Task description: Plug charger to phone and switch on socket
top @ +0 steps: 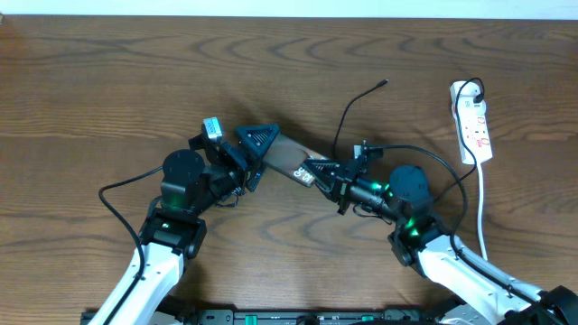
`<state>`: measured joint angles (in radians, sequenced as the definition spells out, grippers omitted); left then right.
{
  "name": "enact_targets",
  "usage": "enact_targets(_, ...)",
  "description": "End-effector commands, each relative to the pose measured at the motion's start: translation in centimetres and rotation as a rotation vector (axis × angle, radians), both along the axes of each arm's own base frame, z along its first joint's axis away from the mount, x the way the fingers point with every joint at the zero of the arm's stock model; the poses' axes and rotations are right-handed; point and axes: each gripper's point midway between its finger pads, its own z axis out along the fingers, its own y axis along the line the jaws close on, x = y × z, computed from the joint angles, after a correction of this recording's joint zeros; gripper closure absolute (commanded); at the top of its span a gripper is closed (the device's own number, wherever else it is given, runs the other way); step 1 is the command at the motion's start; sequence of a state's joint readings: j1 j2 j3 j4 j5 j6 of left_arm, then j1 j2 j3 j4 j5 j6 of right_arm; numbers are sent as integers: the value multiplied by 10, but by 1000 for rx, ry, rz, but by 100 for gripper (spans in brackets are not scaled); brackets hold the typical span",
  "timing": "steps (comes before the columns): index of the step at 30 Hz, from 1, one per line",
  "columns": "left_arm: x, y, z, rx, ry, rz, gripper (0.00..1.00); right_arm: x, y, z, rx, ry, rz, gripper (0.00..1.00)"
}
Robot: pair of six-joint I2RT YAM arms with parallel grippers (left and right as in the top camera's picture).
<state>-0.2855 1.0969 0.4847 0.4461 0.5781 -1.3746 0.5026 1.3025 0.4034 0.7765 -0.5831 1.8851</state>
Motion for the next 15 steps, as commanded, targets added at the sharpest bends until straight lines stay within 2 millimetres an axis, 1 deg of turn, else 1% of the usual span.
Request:
enact_targets(1, 1, -2, 3, -23, 11, -5, 2, 4, 4, 18, 40, -38, -35, 99)
enact_targets(3, 2, -2, 3, -36, 26, 6, 2, 3, 7, 18, 40, -40, -42, 99)
enact_targets(5, 4, 0, 3, -88, 85, 40, 1, 4, 9, 18, 37, -41, -63, 99)
enact_targets(7, 5, 1, 3, -121, 119, 59, 7, 4, 10, 18, 36, -42, -73, 99)
enact_targets(11, 5, 2, 3, -158, 159, 77, 9, 4, 12, 17, 33, -41, -81, 99)
enact_targets(13, 5, 2, 3, -158, 158, 76, 15, 4, 11, 17, 32, -41, -86, 99)
enact_targets(15, 5, 1, 3, -158, 159, 73, 25, 6, 10, 17, 31, -42, -96, 99)
